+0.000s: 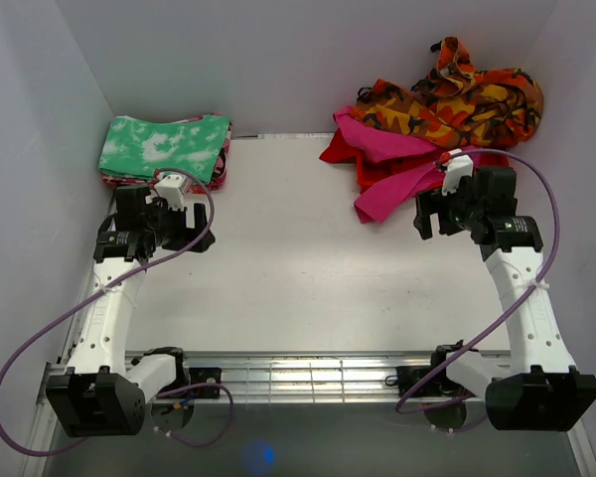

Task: Fold and stack the trousers
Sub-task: Grab the trousers from the pile

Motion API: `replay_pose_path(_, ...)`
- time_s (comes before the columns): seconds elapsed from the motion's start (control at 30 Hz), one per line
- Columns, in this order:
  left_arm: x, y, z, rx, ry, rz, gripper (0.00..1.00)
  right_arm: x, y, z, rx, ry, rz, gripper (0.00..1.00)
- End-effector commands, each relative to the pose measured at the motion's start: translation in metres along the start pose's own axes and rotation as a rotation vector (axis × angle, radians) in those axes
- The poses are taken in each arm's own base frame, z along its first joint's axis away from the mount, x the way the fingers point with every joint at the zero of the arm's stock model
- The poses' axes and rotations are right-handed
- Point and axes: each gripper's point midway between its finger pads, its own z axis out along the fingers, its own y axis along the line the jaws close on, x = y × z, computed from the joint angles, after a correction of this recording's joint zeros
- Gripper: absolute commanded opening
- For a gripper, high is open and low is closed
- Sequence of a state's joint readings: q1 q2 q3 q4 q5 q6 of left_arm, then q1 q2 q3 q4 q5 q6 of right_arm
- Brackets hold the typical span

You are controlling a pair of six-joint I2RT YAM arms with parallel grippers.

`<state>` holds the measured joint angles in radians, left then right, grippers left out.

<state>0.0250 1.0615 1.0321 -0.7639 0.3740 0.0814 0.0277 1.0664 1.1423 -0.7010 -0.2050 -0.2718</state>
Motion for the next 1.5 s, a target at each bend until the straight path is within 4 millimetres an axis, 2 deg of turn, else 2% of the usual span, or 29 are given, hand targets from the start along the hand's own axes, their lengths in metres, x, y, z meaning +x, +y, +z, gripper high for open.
replay_pose_path(0.0,-0.011,-0.004,-0.009,0.011,-0.034,0.028,0.98,-0.058,-0.024,-0.01,0.082,-0.114,-0.064,0.9)
replay_pose_path(0.03,-0.012,-0.004,-0.009,0.016,-0.033,0.034,0.98,-0.07,-0.034,-0.012,0.12,-0.124,-0.076,0.9)
replay_pose_path(0.07,-0.013,-0.005,-0.009,0.025,-0.028,0.033,0.98,-0.078,-0.045,-0.003,0.136,-0.112,-0.087,0.9)
replay_pose_path(0.1,-0.015,-0.008,-0.009,0.037,-0.022,0.027,0.98,-0.093,-0.05,-0.003,0.15,-0.134,-0.1,0.9)
replay_pose_path(0.13,-0.015,-0.008,-0.007,0.047,-0.009,0.019,0.98,-0.124,-0.073,-0.02,0.208,-0.199,-0.097,0.9)
replay_pose_path(0.17,-0.016,-0.009,-0.006,0.055,-0.006,0.014,0.98,-0.131,-0.088,-0.007,0.21,-0.183,-0.085,0.9)
replay_pose_path(0.2,-0.02,-0.013,-0.007,0.073,-0.013,0.014,0.98,-0.144,-0.097,-0.008,0.219,-0.202,-0.081,0.9)
replay_pose_path(0.23,-0.022,-0.015,-0.007,0.085,-0.019,0.017,0.98,-0.176,-0.113,-0.027,0.248,-0.28,-0.087,0.9)
replay_pose_path(0.27,-0.025,-0.017,-0.007,0.099,-0.026,0.02,0.98,-0.179,-0.128,-0.007,0.241,-0.255,-0.074,0.9)
replay_pose_path(0.33,-0.032,-0.022,-0.009,0.125,-0.054,0.029,0.98,-0.196,-0.147,-0.006,0.254,-0.276,-0.078,0.9)
replay_pose_path(0.37,-0.034,-0.023,-0.009,0.133,-0.061,0.03,0.98,-0.212,-0.159,-0.001,0.265,-0.3,-0.09,0.9)
replay_pose_path(0.5,-0.04,-0.029,-0.005,0.177,-0.079,0.029,0.98,-0.228,-0.194,0.018,0.327,-0.319,-0.132,0.9)
replay_pose_path(0.63,-0.04,-0.03,0.001,0.2,-0.076,0.023,0.98,-0.224,-0.239,0.039,0.429,-0.337,-0.127,0.9)
replay_pose_path(0.67,-0.037,-0.03,0.004,0.204,-0.07,0.021,0.98,-0.222,-0.25,0.05,0.451,-0.339,-0.126,0.9)
replay_pose_path(0.87,-0.031,-0.027,0.011,0.204,-0.065,0.023,0.98,-0.189,-0.297,0.091,0.56,-0.239,-0.148,0.9)
replay_pose_path(1.13,-0.025,-0.025,0.019,0.207,-0.056,0.014,0.98,-0.155,-0.36,0.117,0.828,-0.143,-0.191,0.9)
replay_pose_path(1.2,-0.024,-0.025,0.02,0.205,-0.056,0.014,0.98,-0.148,-0.369,0.117,0.875,-0.126,-0.183,0.9)
replay_pose_path(1.33,-0.019,-0.022,0.024,0.195,-0.043,0.009,0.98,-0.134,-0.385,0.13,0.942,-0.106,-0.19,0.9)
replay_pose_path(1.47,-0.017,-0.019,0.028,0.187,-0.032,0.008,0.98,-0.13,-0.399,0.141,1.005,-0.116,-0.219,0.9)
